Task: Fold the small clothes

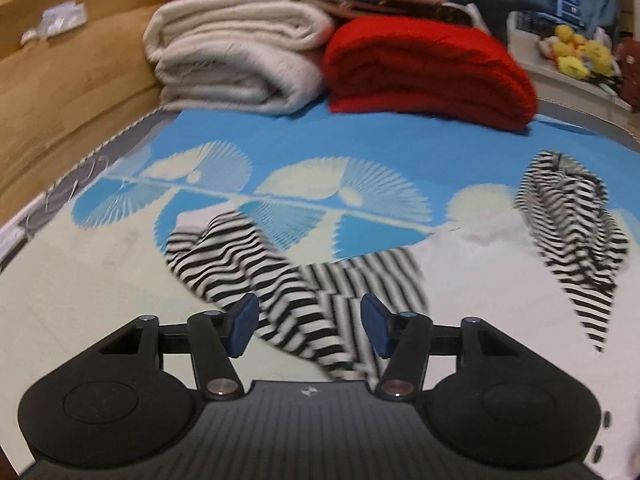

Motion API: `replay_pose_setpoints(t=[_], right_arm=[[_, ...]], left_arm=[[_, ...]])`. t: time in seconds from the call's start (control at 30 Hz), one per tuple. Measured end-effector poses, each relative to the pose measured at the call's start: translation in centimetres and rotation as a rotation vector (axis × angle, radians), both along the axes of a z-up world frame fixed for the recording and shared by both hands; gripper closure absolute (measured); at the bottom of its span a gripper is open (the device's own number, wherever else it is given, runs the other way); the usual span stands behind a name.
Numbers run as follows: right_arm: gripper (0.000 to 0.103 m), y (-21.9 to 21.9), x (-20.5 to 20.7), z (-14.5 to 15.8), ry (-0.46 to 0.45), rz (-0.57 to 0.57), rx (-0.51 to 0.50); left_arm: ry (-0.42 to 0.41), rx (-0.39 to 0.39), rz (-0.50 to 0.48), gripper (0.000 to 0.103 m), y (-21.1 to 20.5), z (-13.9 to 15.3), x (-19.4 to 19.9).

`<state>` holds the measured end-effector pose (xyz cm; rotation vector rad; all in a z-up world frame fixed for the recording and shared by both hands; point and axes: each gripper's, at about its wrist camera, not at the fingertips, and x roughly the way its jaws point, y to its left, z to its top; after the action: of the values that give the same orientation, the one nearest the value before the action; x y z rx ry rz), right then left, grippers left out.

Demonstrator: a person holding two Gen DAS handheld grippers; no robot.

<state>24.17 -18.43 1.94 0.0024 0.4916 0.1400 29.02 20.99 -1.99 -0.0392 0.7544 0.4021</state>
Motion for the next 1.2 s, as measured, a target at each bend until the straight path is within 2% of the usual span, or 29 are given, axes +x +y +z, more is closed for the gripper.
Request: replay_pose_setpoints(t=[0.1, 0.2, 0.27, 0.4, 0.53, 0.63, 0.77, 0.83, 0.93, 0.97, 1.0, 1.07, 1.13, 1.2], right_arm=[[0.056, 1.3, 0.1, -0.6, -0.004, 0.062, -0.041], [0.056, 2.1, 0.0, 0.1, -0.1, 0.099, -0.123], [0.056, 2.0, 0.3, 0.4, -0.121, 0.082, -0.152], [0.056, 0.3, 1.5, 0.4, -0.062, 0.065, -0.076], [0.056, -0.7, 2.0, -0.7, -0.003, 0.046, -0.044], [0.056, -0.9, 2.2, -1.4, 0.026, 0.042, -0.024], [0.056, -0.9, 2.3, -2.3, 0.057, 0.043, -0.044], [0.056, -0.9, 2.4, -2.7, 0.072, 0.04, -0.048], [0.055, -1.0, 2.8, -3.2, 0.098, 0.036, -0.048], [0.055, -1.1, 2.9, -3.3, 0.105, 0.034, -0.048], [0.055, -1.2, 3.0, -3.4, 0.115, 0.031, -0.05], [0.055, -1.4, 3.3, -3.8, 0.135, 0.019, -0.054], [0.055, -1.8, 3.6, -4.0, 0.159, 0.001, -0.053], [0.055, -2.3, 4.0, -4.3, 0.196, -0.028, -0.041]], left_arm=[[0.009, -0.047, 0.072, 0.046, 3.3, -1.2, 0.4], [0.002, -0.084, 0.133, 0.046, 6.5, -2.4, 0.7], [-0.009, -0.095, 0.161, 0.046, 8.2, -3.2, 1.0], [-0.061, -0.123, 0.225, 0.045, 11.1, -4.2, 1.8], [-0.123, -0.206, 0.293, 0.045, 13.8, -4.7, 3.0], [-0.146, -0.241, 0.276, 0.044, 14.1, -4.7, 4.8], [-0.15, -0.232, 0.226, 0.039, 13.3, -5.1, 8.3], [-0.128, -0.227, 0.222, 0.034, 13.2, -5.8, 10.1], [-0.035, -0.195, 0.212, 0.033, 12.9, -7.6, 12.6], [-0.003, -0.176, 0.205, 0.036, 12.8, -8.1, 13.1], [0.033, -0.15, 0.199, 0.059, 12.8, -8.7, 13.4], [0.106, -0.094, 0.205, 0.096, 12.7, -9.4, 13.6], [0.098, -0.075, 0.202, 0.098, 12.4, -8.3, 13.1], [0.046, -0.044, 0.158, 0.098, 11.0, -5.7, 12.6]])
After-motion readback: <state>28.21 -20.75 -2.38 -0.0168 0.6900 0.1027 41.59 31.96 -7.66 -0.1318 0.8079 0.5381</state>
